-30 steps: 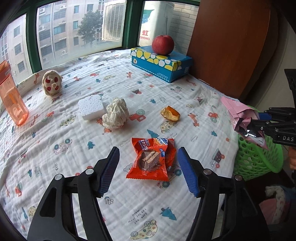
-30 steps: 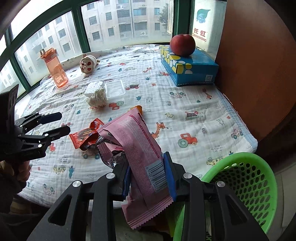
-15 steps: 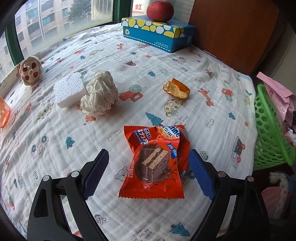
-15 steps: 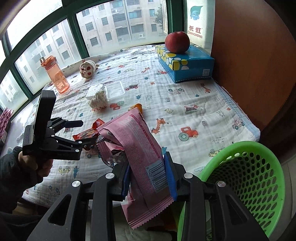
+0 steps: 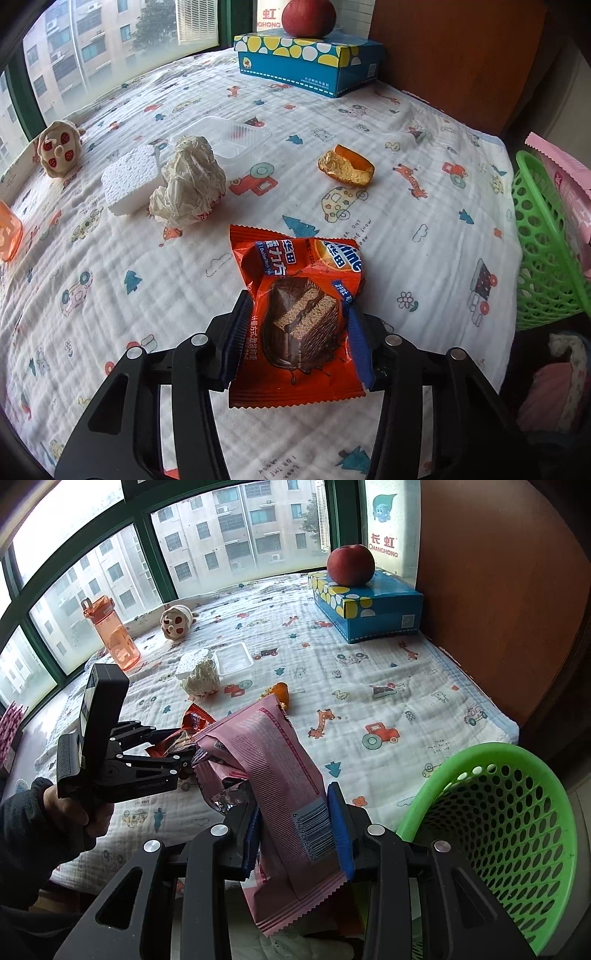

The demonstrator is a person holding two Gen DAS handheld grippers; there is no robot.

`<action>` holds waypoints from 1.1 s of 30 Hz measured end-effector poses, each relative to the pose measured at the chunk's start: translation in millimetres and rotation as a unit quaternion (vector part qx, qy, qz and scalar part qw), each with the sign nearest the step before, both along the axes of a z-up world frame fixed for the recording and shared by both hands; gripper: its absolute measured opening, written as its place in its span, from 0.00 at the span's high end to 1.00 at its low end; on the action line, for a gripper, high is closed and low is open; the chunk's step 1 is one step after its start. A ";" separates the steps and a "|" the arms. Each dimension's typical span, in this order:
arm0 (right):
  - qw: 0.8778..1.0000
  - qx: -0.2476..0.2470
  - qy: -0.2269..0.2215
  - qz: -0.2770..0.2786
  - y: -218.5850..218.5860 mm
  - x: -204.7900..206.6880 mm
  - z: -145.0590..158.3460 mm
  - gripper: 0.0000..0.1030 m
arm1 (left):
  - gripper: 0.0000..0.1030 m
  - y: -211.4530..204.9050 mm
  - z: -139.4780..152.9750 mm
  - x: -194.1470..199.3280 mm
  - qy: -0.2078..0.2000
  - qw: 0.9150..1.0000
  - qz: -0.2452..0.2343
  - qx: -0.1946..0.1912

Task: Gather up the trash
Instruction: 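Carry the pink wrapper into the basket and open the right gripper while the left carries the wafer packet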

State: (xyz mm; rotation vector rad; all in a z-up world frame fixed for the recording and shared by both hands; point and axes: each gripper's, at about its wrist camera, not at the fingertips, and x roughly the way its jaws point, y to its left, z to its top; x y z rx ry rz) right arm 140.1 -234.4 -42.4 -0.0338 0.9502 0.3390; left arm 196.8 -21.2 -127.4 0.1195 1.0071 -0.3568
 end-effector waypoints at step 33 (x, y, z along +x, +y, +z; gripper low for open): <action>0.987 -0.023 -0.044 -0.153 -93.9 -65.9 11.8 0.66 | 0.59 -62.6 112.3 -66.5 -0.092 0.993 -0.032 -0.072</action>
